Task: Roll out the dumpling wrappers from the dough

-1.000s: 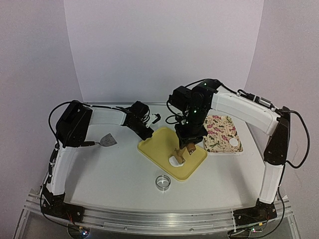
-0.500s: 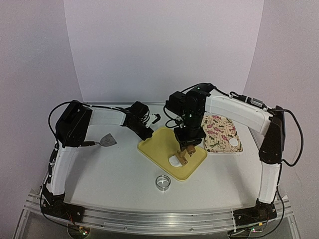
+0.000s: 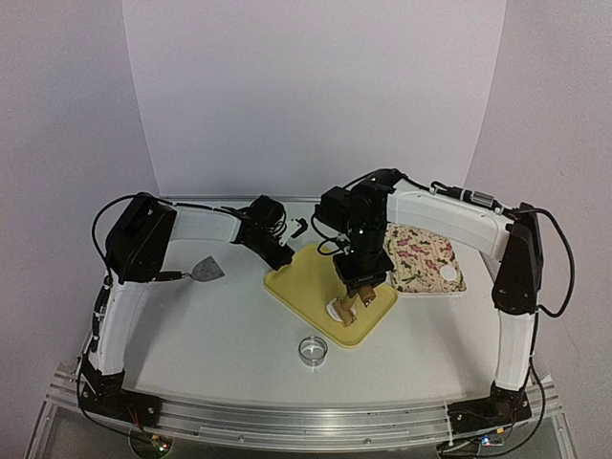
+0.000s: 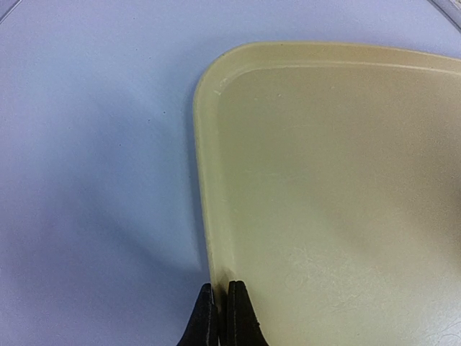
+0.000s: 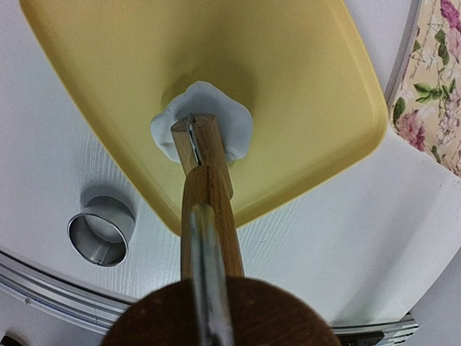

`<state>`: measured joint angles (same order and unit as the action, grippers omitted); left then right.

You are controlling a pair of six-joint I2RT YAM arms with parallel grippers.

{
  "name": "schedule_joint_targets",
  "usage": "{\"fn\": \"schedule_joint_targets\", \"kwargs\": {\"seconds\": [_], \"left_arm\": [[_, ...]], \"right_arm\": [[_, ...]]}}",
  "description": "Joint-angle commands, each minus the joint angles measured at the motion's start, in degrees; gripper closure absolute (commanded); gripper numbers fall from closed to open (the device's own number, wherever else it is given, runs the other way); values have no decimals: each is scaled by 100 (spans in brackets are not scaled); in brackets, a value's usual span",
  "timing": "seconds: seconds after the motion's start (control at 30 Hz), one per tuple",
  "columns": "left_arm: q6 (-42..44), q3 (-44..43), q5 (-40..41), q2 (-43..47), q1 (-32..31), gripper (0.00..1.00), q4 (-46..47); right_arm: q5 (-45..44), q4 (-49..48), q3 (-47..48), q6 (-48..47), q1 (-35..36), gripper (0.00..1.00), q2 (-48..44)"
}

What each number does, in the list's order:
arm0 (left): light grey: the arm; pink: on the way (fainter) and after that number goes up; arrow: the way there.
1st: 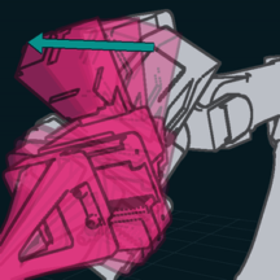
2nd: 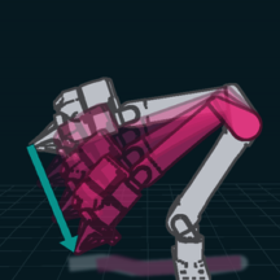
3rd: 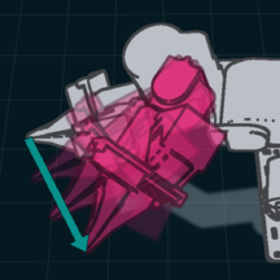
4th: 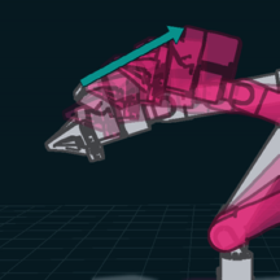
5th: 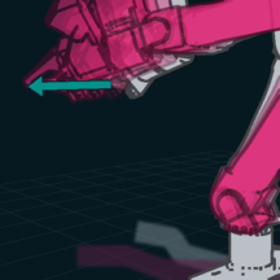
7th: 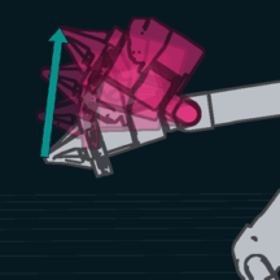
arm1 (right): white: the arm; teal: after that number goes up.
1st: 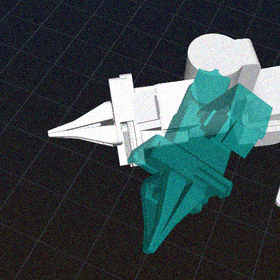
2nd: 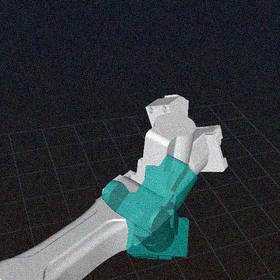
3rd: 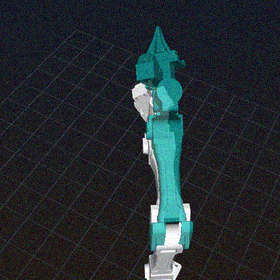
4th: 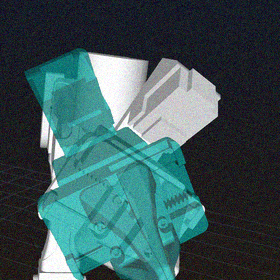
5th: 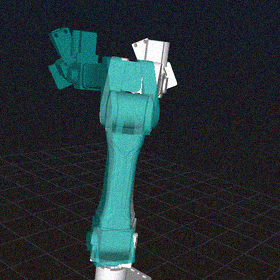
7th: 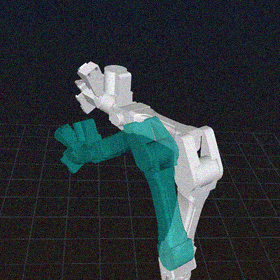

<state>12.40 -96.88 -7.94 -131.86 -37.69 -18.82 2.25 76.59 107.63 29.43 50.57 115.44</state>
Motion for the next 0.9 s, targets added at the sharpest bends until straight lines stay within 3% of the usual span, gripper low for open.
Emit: {"fn": "schedule_joint_targets", "kwargs": {"seconds": [0.0, 0.37, 0.57, 0.73, 0.87], "left_arm": [[52, 275, 65, 33, 8, 100, -484], [46, 460, 94, 96, 9, 100, -390], [-290, 660, -99, 264, 3, 100, -238], [-707, 727, -198, 441, -1, 100, -174], [-1099, 486, -150, 539, -1, 87, -340]], "right_arm": [[-389, 1834, -178, 81, 11, 100, -95], [-410, 1734, -520, 99, -86, 100, -135], [317, 960, -725, 114, -135, 100, -18], [751, 468, -154, -40, -140, 100, 95], [1033, 319, 474, -203, -129, 100, 1]]}}
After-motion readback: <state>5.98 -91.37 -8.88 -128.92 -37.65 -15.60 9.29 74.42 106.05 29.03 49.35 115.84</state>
